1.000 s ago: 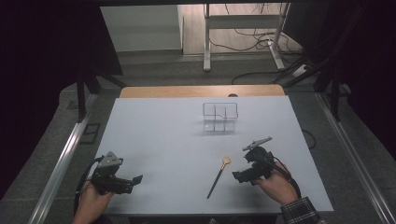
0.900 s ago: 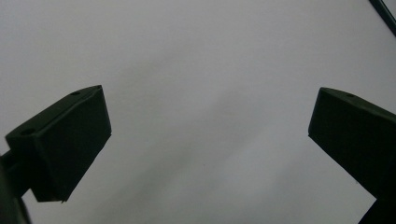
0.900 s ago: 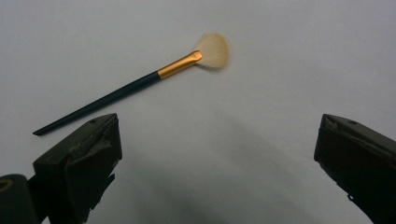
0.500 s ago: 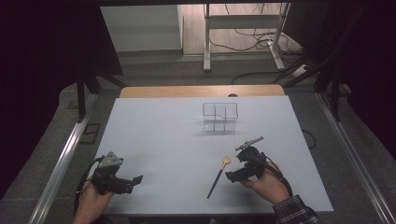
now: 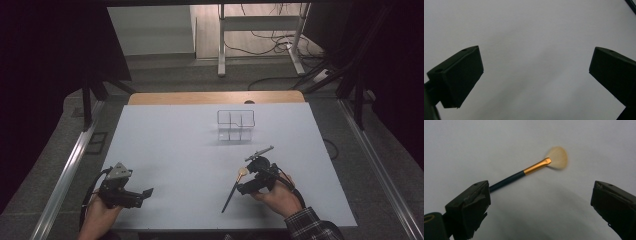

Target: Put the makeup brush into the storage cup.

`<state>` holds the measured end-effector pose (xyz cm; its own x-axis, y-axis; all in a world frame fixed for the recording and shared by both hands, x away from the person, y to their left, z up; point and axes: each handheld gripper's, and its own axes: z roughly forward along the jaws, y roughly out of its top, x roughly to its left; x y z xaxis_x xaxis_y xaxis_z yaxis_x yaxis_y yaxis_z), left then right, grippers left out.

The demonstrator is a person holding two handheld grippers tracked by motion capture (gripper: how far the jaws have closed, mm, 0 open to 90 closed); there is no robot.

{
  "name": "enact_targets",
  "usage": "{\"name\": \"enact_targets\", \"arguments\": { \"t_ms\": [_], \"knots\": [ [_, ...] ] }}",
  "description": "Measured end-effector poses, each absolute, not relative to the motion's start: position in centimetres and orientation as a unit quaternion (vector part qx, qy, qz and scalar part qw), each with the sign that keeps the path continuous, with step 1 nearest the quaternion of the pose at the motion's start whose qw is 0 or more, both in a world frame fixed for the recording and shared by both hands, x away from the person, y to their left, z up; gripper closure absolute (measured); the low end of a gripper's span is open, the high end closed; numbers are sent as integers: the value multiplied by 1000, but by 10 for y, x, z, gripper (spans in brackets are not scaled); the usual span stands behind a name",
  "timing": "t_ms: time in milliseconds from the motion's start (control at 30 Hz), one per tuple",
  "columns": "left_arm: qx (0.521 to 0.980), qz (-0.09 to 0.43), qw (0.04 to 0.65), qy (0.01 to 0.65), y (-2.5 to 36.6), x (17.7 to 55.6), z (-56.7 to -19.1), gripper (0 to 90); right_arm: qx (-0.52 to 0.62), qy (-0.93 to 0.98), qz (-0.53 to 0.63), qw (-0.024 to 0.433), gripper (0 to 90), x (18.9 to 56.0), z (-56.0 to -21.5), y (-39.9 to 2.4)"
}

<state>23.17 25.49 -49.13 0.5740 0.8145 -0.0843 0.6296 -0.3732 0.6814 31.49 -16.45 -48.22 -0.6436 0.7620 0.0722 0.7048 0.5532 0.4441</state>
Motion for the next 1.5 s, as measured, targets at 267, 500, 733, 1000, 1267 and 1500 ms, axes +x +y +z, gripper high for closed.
{"name": "enact_targets", "arguments": {
  "t_ms": [267, 500, 733, 1000, 1267, 1500],
  "knots": [
    [820, 134, 341, 439, 255, 232, -491, 0, 411, 885, 211, 64, 51, 316, -487, -150],
    [821, 134, 340, 438, 254, 232, -492, 0, 406, 889, 201, 69, 64, 317, -491, -136],
    [822, 134, 339, 437, 253, 232, -492, 0, 405, 892, 188, 76, 78, 318, -496, -126],
    [825, 133, 336, 435, 253, 232, -492, 0, 403, 894, 179, 83, 92, 319, -500, -115],
    [827, 134, 334, 432, 253, 232, -492, 0, 401, 896, 167, 92, 102, 319, -505, -114],
    [828, 134, 333, 431, 253, 232, -492, 0, 398, 900, 152, 88, 124, 318, -511, -115]
  ]
}}
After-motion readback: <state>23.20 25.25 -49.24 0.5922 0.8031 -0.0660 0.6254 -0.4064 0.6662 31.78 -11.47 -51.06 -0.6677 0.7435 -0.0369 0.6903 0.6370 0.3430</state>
